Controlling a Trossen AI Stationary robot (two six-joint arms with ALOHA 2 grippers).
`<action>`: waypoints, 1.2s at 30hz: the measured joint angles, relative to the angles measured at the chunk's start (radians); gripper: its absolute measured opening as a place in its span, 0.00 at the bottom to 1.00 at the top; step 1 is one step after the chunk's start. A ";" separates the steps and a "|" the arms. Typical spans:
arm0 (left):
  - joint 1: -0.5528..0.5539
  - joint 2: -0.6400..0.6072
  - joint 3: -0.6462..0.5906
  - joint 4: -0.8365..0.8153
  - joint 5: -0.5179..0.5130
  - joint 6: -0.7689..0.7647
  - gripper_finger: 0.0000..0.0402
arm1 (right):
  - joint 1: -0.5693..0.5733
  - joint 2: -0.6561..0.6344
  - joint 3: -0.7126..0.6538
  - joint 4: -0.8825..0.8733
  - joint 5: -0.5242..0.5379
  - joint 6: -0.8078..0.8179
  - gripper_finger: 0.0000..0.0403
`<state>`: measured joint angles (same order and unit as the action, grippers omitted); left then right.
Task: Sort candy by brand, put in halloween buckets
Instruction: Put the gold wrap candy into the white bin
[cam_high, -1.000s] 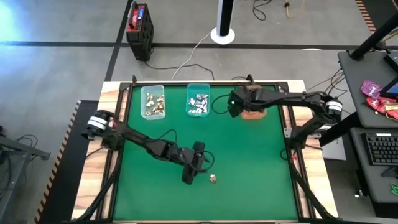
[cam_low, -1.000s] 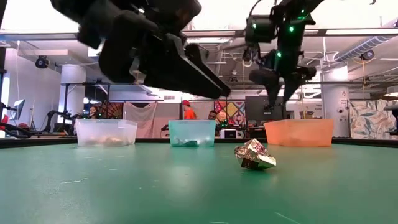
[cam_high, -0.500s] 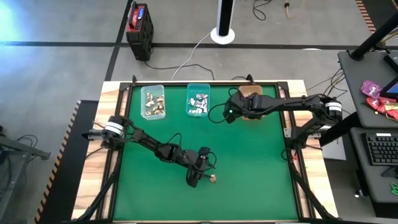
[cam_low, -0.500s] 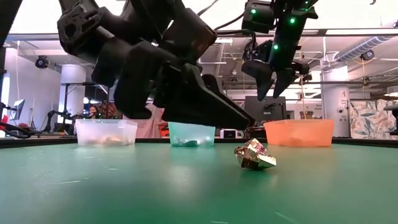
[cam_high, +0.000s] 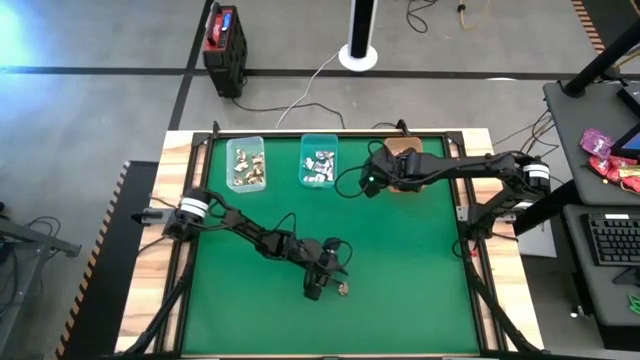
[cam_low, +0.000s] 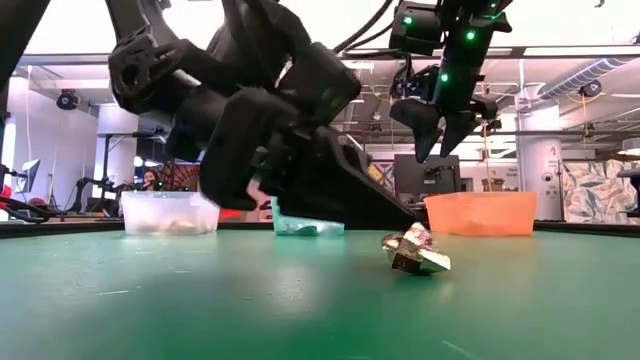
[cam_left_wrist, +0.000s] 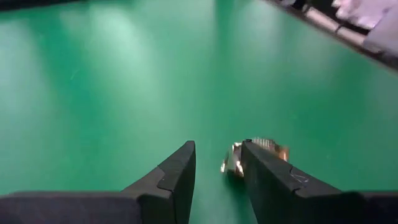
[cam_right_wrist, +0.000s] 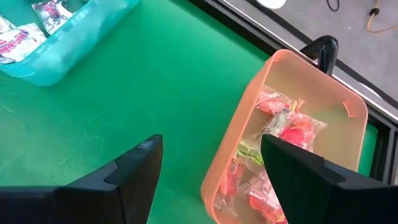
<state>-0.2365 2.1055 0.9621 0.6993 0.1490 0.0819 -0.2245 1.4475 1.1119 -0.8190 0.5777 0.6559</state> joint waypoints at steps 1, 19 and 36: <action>0.002 0.008 0.010 0.007 0.012 -0.006 0.28 | 0.000 0.000 -0.003 0.001 0.000 -0.001 0.66; 0.023 0.046 0.039 -0.001 0.106 0.001 0.00 | 0.000 0.000 -0.031 0.015 0.000 -0.002 0.66; 0.019 -0.065 0.039 -0.150 0.069 -0.024 0.07 | 0.004 0.000 -0.038 0.017 -0.004 -0.003 0.66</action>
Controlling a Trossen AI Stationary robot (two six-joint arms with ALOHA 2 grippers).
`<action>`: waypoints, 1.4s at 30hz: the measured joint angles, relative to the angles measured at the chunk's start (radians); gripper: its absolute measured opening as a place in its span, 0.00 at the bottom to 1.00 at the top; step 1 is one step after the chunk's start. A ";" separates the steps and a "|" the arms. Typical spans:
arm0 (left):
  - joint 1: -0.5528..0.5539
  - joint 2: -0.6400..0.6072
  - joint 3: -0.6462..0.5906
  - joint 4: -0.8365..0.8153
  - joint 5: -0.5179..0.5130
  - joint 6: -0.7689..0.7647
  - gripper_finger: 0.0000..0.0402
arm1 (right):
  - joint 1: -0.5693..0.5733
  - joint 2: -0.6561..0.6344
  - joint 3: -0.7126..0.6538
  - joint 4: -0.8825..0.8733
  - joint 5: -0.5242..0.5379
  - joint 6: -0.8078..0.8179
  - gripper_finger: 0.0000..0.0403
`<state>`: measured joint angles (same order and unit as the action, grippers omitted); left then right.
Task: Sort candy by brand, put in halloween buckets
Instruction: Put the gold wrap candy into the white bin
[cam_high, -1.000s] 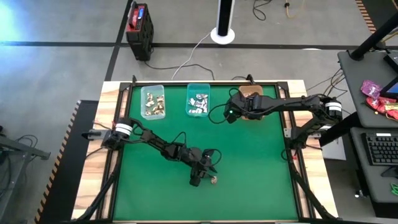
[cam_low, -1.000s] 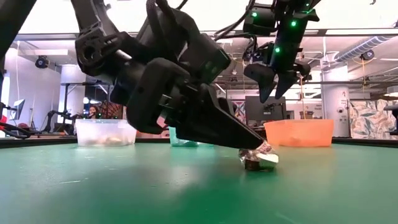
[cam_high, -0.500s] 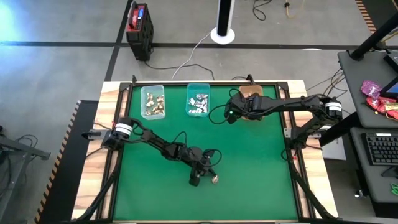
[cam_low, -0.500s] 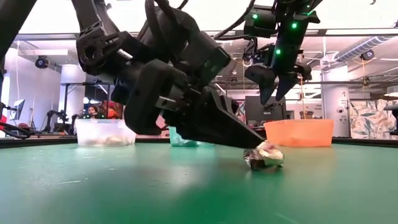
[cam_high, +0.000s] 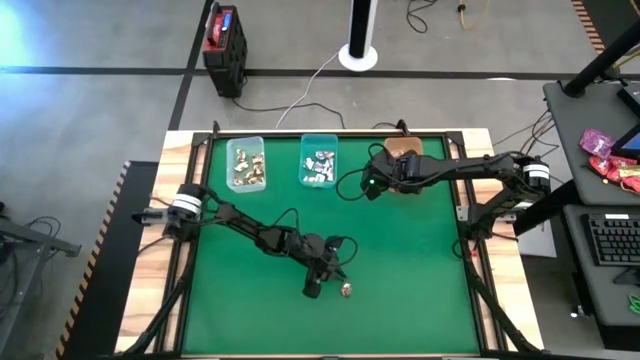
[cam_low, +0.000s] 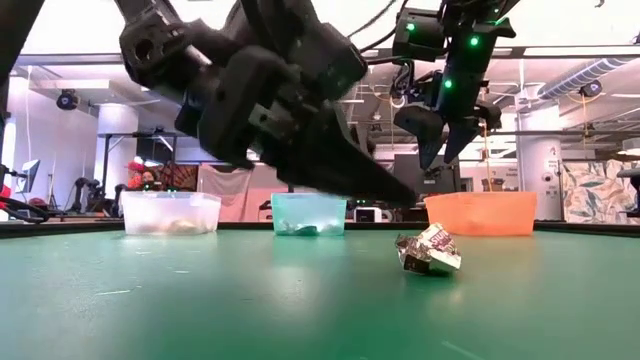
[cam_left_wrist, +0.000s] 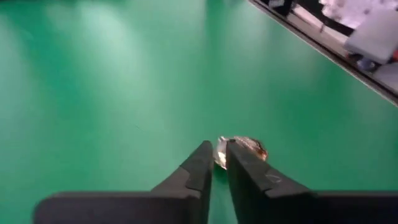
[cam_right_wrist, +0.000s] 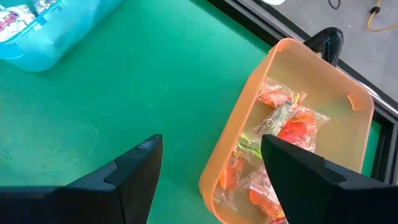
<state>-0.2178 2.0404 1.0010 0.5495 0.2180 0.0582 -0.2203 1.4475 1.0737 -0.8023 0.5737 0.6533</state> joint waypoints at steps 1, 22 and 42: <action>-0.003 0.014 0.007 0.000 0.012 -0.003 0.10 | 0.000 0.000 0.000 0.001 -0.003 0.000 0.66; 0.027 0.168 0.064 0.182 0.157 0.082 0.50 | 0.000 0.000 -0.001 0.008 -0.016 -0.012 0.66; 0.046 0.236 0.131 0.183 0.346 0.063 0.03 | 0.000 0.000 -0.003 0.007 -0.023 -0.018 0.66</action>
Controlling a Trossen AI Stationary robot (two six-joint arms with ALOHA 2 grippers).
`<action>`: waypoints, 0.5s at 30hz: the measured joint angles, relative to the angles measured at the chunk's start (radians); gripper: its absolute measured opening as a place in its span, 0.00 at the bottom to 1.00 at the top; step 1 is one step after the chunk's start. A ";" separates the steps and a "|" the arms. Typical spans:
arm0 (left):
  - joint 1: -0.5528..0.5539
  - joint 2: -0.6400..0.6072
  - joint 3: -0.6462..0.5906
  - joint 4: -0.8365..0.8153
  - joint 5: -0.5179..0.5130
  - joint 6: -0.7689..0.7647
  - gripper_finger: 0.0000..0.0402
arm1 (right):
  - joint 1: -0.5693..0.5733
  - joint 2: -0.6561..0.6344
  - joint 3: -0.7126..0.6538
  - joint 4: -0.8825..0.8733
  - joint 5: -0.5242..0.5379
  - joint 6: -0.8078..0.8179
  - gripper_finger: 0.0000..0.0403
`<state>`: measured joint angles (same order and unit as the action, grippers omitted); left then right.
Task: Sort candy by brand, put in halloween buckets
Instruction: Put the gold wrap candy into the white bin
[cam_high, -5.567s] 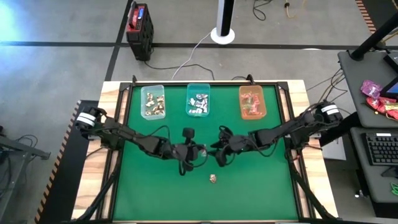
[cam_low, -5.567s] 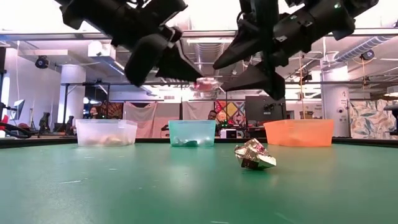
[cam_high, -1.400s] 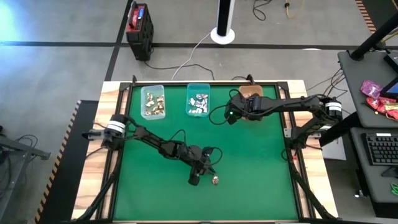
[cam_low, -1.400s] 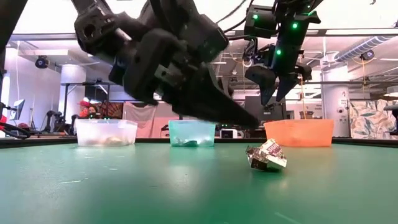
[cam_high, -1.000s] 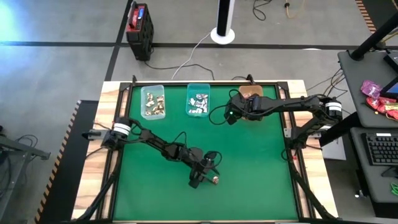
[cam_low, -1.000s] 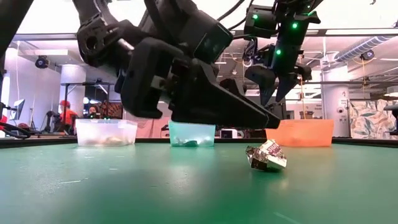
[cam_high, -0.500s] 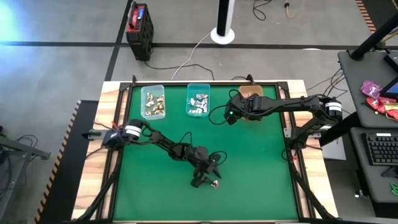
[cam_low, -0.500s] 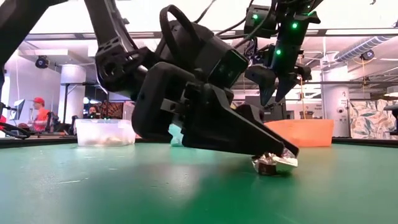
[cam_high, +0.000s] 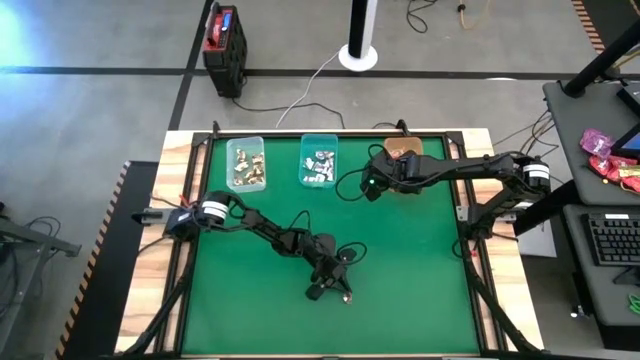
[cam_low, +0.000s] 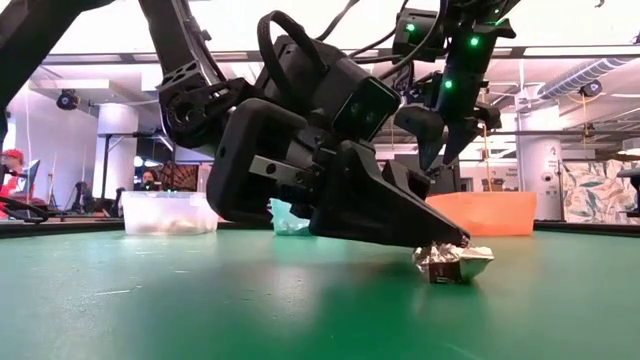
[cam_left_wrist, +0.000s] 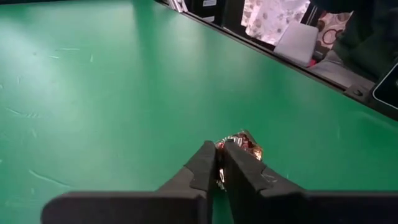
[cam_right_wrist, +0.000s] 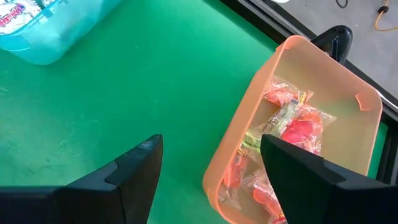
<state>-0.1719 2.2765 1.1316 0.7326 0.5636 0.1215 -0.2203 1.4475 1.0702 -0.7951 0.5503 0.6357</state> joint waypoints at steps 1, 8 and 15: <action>0.000 0.000 0.000 0.000 0.000 0.000 0.03 | 0.000 0.000 0.000 0.001 0.000 0.000 0.65; 0.023 -0.081 -0.003 -0.214 0.047 0.051 0.00 | 0.000 0.000 -0.003 0.000 0.000 0.000 0.65; 0.089 -0.317 -0.035 -0.660 0.033 0.214 0.00 | 0.000 0.000 -0.016 0.001 -0.001 0.001 0.65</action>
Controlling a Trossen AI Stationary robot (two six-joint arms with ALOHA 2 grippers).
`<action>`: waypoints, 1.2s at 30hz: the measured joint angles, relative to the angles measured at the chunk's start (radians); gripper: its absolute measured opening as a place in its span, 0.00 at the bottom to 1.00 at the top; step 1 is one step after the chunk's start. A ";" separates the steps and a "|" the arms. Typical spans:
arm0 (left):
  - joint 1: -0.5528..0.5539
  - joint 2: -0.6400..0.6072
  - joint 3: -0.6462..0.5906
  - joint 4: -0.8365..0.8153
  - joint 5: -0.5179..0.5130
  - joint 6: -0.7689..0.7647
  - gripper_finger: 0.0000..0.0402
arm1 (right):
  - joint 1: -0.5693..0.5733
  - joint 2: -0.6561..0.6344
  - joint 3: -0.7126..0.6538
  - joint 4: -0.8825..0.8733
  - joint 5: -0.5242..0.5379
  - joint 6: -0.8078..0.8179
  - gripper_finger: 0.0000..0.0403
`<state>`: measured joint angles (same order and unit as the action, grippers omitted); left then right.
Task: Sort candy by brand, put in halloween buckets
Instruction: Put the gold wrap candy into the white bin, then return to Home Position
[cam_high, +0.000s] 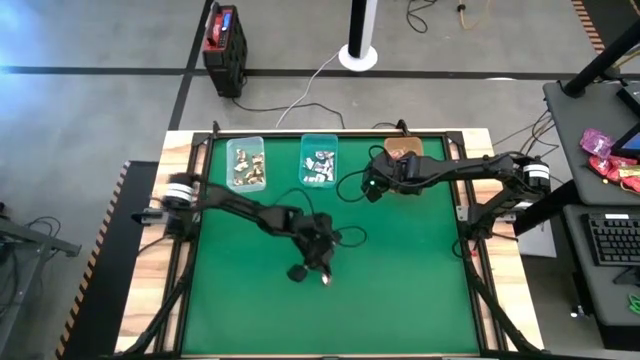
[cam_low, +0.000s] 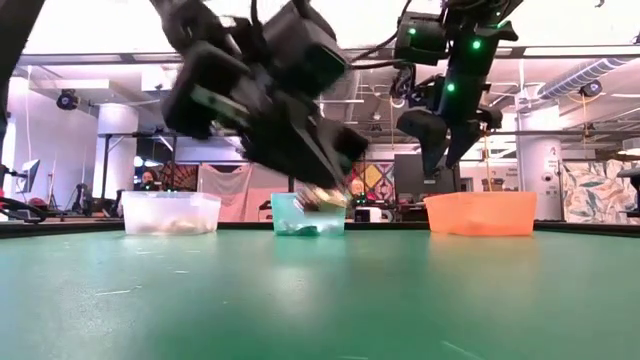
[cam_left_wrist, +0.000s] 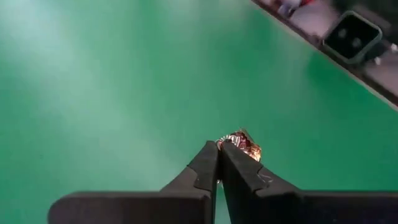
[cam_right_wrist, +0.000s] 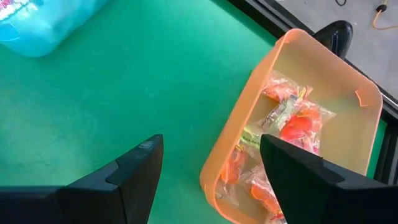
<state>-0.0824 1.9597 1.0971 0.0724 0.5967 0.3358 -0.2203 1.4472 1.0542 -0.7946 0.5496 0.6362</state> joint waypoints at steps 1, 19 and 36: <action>0.010 -0.044 -0.013 -0.055 -0.026 0.020 0.00 | 0.000 0.000 -0.004 0.001 0.000 0.002 0.65; 0.321 -0.967 -0.514 -0.299 -1.204 -0.268 0.00 | 0.000 0.000 -0.044 0.071 -0.007 0.033 0.66; 0.624 -0.966 -0.607 -0.291 -1.054 -0.271 0.29 | 0.008 0.000 -0.051 0.188 -0.025 -0.090 0.66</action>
<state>0.5418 0.9933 0.4905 -0.2184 -0.4572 0.0650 -0.2123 1.4471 1.0028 -0.6062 0.5243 0.5461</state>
